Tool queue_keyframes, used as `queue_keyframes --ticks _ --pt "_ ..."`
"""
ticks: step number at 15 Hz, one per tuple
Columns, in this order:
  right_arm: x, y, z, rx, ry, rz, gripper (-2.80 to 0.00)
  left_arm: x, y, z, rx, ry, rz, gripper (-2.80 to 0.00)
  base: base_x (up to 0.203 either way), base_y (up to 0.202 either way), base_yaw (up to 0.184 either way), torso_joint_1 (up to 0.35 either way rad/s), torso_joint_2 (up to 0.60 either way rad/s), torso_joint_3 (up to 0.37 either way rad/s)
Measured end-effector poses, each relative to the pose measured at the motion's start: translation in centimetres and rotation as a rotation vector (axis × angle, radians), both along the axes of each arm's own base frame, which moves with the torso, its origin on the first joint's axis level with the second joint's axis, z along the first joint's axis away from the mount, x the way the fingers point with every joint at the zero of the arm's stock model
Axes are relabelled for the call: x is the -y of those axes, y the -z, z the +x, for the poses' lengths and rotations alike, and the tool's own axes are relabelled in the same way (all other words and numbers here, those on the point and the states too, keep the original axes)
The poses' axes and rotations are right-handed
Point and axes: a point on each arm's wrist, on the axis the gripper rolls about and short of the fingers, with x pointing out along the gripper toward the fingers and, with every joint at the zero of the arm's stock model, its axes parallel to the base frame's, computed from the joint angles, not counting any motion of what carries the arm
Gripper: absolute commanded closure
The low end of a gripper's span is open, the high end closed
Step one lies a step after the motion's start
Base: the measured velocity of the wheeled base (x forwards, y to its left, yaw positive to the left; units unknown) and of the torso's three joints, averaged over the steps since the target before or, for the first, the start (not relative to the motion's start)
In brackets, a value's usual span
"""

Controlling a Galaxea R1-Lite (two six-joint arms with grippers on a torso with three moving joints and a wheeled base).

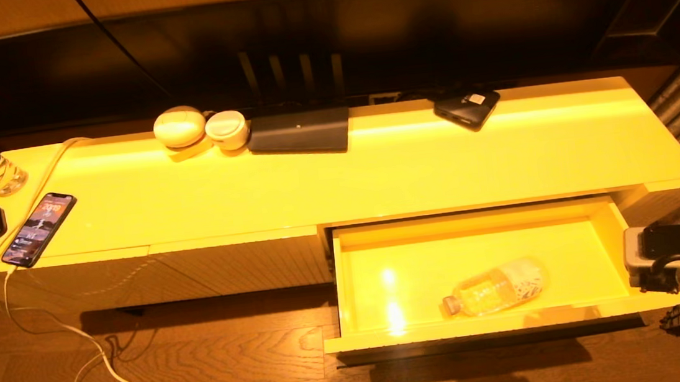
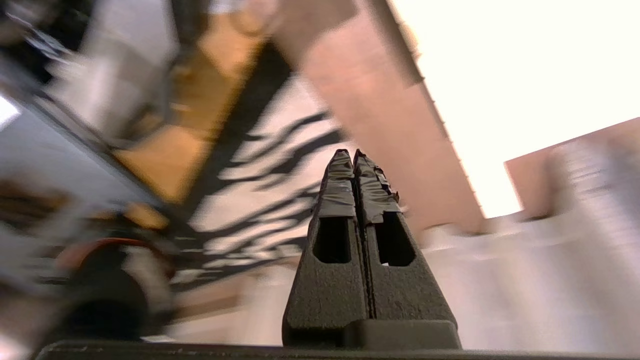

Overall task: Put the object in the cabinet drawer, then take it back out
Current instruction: Take the mineral water out of the drawer and put it on the table

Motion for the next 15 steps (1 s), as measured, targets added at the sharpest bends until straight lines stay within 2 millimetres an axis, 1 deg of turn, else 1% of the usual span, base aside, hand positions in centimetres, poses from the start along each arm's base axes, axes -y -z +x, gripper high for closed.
queue_keyframes --ticks 4,8,13,15 --pt "-0.2 -0.2 1.6 0.078 -0.166 -0.113 0.00 0.0 0.0 0.0 0.000 -0.001 0.000 0.00 0.000 0.000 0.000 0.000 0.00 0.000" --pt "-1.1 0.4 4.9 0.159 -0.322 -0.176 0.00 0.0 0.0 0.0 0.000 0.000 0.000 0.00 0.000 0.000 0.000 0.000 0.00 0.000" --pt "-2.6 2.8 9.8 0.230 -0.482 -0.202 0.00 0.0 0.0 0.0 0.000 0.000 0.000 0.00 0.000 0.000 0.000 0.000 0.00 0.000" --pt "-2.9 3.8 11.2 0.216 -0.565 -0.232 0.00 0.0 0.0 0.0 0.000 0.000 0.000 0.00 0.000 0.000 0.000 0.000 0.00 0.000"
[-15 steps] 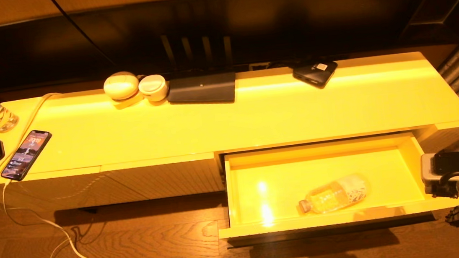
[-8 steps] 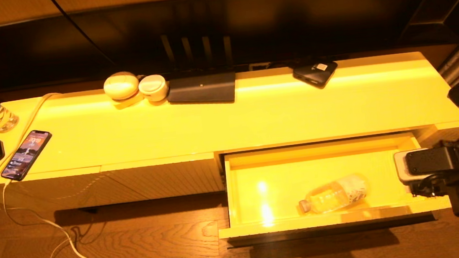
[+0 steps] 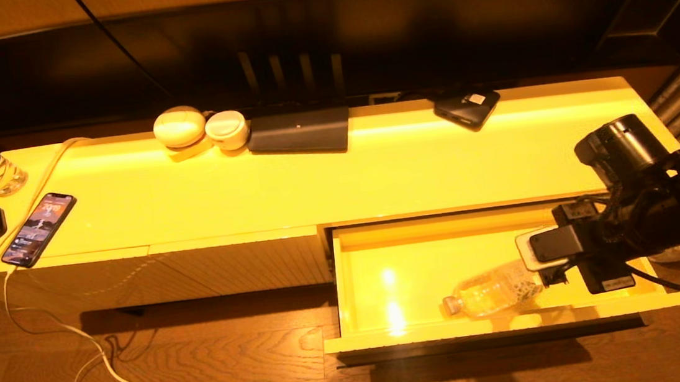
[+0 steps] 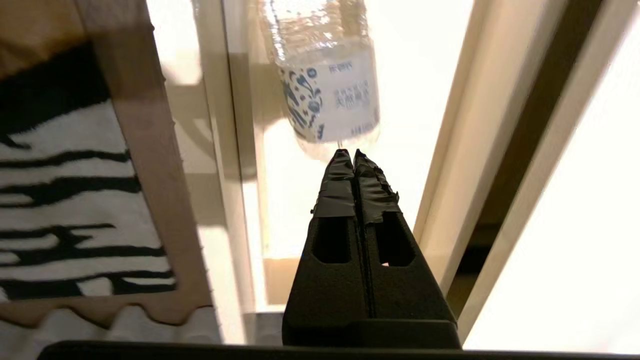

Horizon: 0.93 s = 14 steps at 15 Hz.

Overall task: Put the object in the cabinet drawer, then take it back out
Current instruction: Take the mineral water out of the drawer and put it on the table

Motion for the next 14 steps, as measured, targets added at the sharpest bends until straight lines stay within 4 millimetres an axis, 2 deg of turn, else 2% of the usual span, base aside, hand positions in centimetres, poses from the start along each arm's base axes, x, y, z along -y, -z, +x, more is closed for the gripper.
queue_keyframes --ticks 5,10,14 --pt "-0.1 0.8 2.8 -0.047 -0.066 -0.064 0.00 0.0 0.0 0.0 0.000 0.000 0.000 0.00 0.000 0.000 0.000 0.000 0.00 0.000" --pt "-0.1 1.2 5.4 -0.156 -0.053 -0.082 0.00 0.0 0.0 0.0 0.000 0.000 0.000 0.00 0.000 0.000 0.000 0.000 0.00 0.000" --pt "0.0 1.9 7.5 -0.163 -0.046 -0.059 0.00 0.0 0.0 0.0 0.000 0.000 0.000 0.00 0.000 0.000 0.000 0.000 0.00 0.000"
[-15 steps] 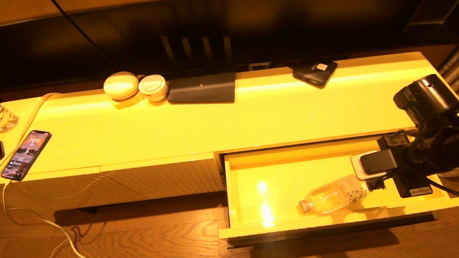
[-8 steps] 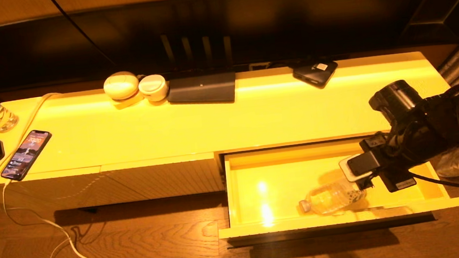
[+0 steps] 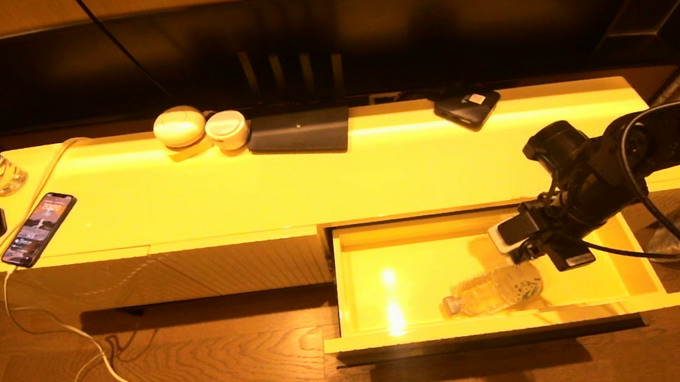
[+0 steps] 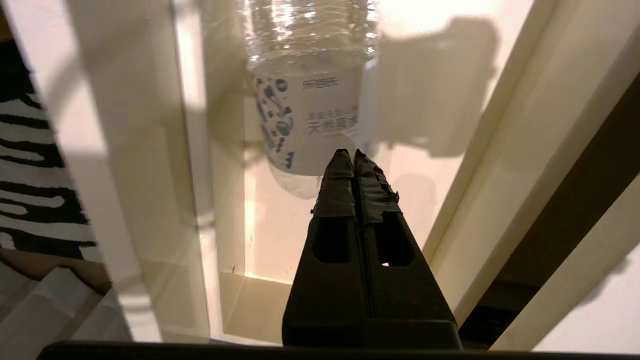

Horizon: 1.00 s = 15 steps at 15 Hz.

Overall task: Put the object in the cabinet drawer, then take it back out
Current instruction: Take the mineral water out of the drawer and put it on the table

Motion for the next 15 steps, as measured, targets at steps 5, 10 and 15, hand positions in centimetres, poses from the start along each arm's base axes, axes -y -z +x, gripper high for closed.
queue_keyframes --ticks 5,10,15 --pt "0.3 0.9 2.1 0.000 0.033 0.011 0.00 0.0 0.0 0.0 0.000 0.000 0.000 0.00 0.000 0.000 0.000 0.000 0.00 0.000" --pt "0.7 1.3 3.5 0.010 0.052 0.012 0.00 0.0 0.0 0.0 0.000 0.001 0.000 0.00 0.000 0.000 0.000 0.000 0.00 0.000" --pt "0.6 1.6 3.9 0.010 0.050 0.027 -2.80 0.0 0.0 0.0 0.000 0.000 0.000 0.00 0.000 0.000 0.000 0.000 0.00 0.000"
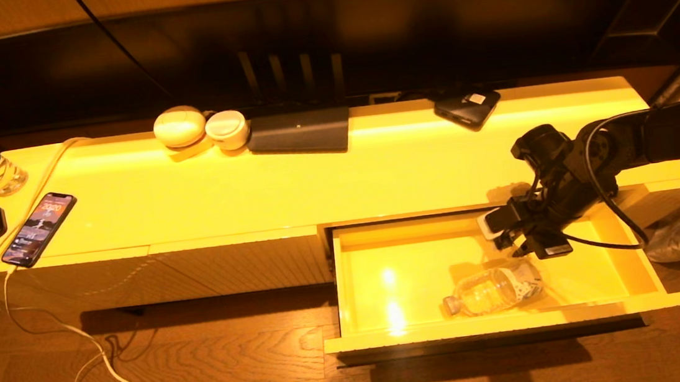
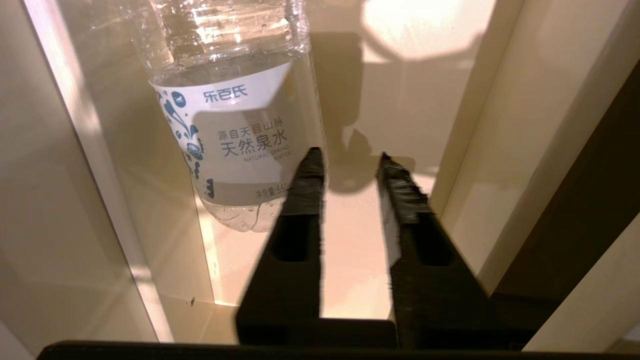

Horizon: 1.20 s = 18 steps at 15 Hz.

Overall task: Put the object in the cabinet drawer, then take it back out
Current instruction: Take the mineral water out of the drawer and put it on the table

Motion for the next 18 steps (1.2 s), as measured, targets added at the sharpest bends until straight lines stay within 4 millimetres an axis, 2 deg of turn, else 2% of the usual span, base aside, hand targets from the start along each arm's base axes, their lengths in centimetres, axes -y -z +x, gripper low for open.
queue_keyframes --ticks 10,18 --pt "0.0 0.2 -0.2 -0.013 0.028 0.018 -2.80 0.0 0.0 0.0 0.000 0.000 0.000 0.00 0.000 0.000 0.000 0.000 0.00 0.000" --pt "0.1 -0.7 -1.8 -0.023 0.024 0.017 -2.80 0.0 0.0 0.0 0.000 0.000 0.000 0.00 0.000 0.000 0.000 0.000 0.00 0.000"
